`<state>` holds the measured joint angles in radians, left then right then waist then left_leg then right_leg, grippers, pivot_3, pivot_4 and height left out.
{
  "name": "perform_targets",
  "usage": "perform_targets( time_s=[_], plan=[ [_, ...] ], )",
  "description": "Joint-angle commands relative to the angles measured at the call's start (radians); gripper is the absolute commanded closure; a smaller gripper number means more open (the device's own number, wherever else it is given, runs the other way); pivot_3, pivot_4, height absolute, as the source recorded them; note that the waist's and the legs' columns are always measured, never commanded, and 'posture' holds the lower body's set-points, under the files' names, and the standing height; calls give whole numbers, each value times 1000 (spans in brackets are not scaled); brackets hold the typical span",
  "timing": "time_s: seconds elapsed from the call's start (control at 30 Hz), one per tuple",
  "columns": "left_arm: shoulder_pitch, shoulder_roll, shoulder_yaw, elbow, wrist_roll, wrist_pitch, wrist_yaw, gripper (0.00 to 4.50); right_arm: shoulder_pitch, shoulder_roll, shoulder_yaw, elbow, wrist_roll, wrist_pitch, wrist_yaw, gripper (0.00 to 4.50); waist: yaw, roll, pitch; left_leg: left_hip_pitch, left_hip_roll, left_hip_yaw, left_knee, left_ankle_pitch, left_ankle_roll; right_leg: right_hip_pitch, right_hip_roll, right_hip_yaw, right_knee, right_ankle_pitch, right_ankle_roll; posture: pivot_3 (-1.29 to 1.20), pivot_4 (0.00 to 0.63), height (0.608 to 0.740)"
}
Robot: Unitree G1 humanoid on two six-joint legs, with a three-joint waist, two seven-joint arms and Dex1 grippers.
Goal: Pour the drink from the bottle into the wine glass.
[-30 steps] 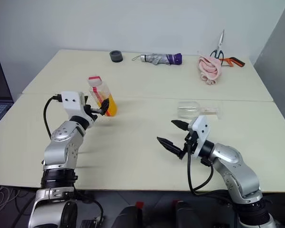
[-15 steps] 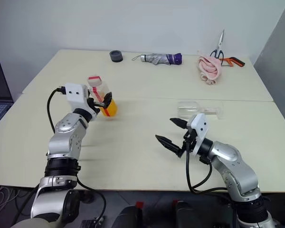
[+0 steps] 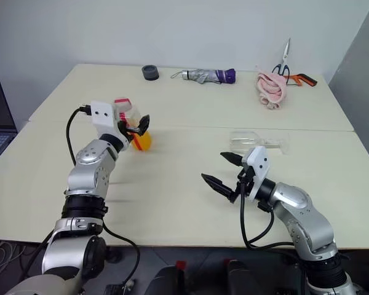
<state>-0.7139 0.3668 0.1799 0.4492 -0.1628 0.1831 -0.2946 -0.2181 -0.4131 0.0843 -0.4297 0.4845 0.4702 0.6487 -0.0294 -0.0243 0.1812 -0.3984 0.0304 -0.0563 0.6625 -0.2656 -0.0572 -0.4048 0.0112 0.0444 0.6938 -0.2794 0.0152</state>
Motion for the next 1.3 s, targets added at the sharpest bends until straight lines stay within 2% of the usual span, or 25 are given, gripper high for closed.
perform_targets(
  time_s=[0.03, 0.2, 0.33, 0.47, 0.53, 0.87, 1.3],
  plan=[
    [-31, 2, -2, -8, 8, -30, 7, 40, -21, 4, -4, -22, 7, 2, -3, 0, 0, 0, 0, 0, 0, 0, 0, 0, 0, 0, 0, 0, 0, 0, 0, 0, 150, 740],
    [-30, -3, -2, -7, 10, -29, 7, 40, -20, 2, -5, -21, 8, 2, -1, 0, 0, 0, 0, 0, 0, 0, 0, 0, 0, 0, 0, 0, 0, 0, 0, 0, 150, 740],
    [-29, -4, -2, -10, 12, -31, 7, 888, -20, 2, -5, -19, 8, 0, 2, 0, 0, 0, 0, 0, 0, 0, 0, 0, 0, 0, 0, 0, 0, 0, 0, 0, 150, 740],
    [-28, -5, -2, -10, 13, -36, 6, 2226, -21, 4, -3, -18, 7, -1, 2, 0, 0, 0, 0, 0, 0, 0, 0, 0, 0, 0, 0, 0, 0, 0, 0, 0, 150, 740],
    [-28, -6, -2, -10, 13, -38, 6, 2615, -21, 4, -2, -17, 7, -2, 3, 0, 0, 0, 0, 0, 0, 0, 0, 0, 0, 0, 0, 0, 0, 0, 0, 0, 150, 740],
    [10, -12, -15, -57, 25, -77, -5, 2619, -24, 11, 1, -11, -4, -18, 2, 0, 0, 0, 0, 0, 0, 0, 0, 0, 0, 0, 0, 0, 0, 0, 0, 0, 150, 740],
    [73, -11, -59, -184, -7, -50, -145, 2620, -12, -18, -23, -19, -1, -27, 17, 0, 0, 0, 0, -1, 0, 0, 0, 0, 0, 0, 0, 0, 0, 0, 0, 0, 150, 740]
  ],
)
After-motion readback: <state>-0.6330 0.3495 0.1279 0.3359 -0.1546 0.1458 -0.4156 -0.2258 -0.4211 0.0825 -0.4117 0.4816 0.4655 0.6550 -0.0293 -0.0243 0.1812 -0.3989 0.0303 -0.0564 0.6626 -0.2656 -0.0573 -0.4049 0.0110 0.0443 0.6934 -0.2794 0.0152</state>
